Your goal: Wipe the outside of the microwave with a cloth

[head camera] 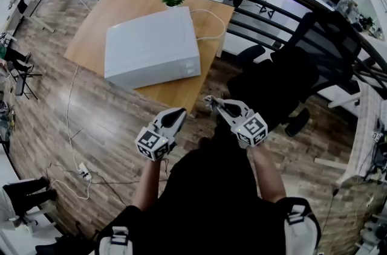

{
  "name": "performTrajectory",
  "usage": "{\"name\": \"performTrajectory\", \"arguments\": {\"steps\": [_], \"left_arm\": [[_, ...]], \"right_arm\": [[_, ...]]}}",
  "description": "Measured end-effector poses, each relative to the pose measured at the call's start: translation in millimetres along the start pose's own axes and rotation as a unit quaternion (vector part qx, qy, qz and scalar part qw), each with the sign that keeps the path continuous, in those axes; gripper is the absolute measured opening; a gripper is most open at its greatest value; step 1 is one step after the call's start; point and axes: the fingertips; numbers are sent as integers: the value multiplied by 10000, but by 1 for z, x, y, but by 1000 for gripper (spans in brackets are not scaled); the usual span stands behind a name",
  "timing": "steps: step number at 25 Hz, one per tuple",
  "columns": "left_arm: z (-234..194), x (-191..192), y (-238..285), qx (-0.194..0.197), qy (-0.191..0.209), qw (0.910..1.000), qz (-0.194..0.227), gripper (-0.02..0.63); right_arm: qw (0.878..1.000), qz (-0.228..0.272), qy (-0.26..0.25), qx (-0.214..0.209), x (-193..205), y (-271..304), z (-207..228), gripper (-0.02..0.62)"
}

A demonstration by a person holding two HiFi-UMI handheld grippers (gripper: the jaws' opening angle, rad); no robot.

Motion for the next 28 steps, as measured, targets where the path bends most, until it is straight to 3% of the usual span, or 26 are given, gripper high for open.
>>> {"name": "performTrajectory", "arguments": {"steps": [8,28], "left_arm": [[-25,-2,-7,-268,-90,9996,29,11],[-85,-33,37,-359,-121,9993,7,11]], "right_arm": [[9999,-5,6,-143,3,21,12,14],[9992,-88,15,-394,-15,82,72,14]]}}
Point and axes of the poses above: the fingertips, and each gripper's own axes: y forward along the fingers, z to its right, x out of its underside, and after that the axes turned 7 degrees about x, right-handed
